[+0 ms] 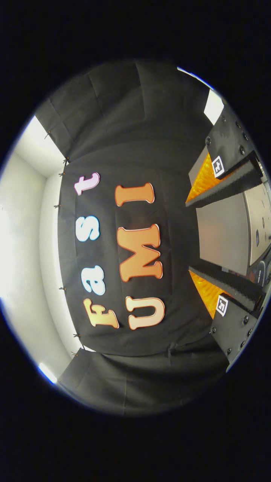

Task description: Put the clothes into the washing machine and then close the washing machine lid.

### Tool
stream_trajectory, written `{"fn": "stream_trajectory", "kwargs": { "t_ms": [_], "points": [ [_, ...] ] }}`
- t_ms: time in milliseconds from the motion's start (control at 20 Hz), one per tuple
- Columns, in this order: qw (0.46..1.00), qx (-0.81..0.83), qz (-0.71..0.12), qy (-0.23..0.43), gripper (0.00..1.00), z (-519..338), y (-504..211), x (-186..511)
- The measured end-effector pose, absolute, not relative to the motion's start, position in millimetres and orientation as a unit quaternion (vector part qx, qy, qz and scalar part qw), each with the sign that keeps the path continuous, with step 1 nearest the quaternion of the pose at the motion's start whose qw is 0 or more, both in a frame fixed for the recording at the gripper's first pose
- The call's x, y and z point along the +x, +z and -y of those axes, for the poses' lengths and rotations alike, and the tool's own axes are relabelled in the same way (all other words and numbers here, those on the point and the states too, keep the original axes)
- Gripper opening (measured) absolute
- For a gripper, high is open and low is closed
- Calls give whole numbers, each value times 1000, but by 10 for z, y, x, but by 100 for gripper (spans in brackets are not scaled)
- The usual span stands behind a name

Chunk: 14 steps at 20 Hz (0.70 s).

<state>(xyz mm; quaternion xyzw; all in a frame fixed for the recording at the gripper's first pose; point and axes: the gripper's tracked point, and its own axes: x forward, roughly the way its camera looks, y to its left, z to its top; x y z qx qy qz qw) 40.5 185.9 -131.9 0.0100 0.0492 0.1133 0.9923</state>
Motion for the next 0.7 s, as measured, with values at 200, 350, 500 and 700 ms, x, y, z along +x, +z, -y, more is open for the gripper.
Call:
{"fn": "stream_trajectory", "kwargs": {
  "t_ms": [200,350,500,700],
  "points": [
    [992,-11,-48,114,98,-1468,-1220,233],
    [994,-18,-37,105,98,-1259,-1130,133],
    [996,-4,-17,89,98,-1151,-1015,46],
    [996,-4,-25,91,98,-1118,-1116,0]
  ]
}}
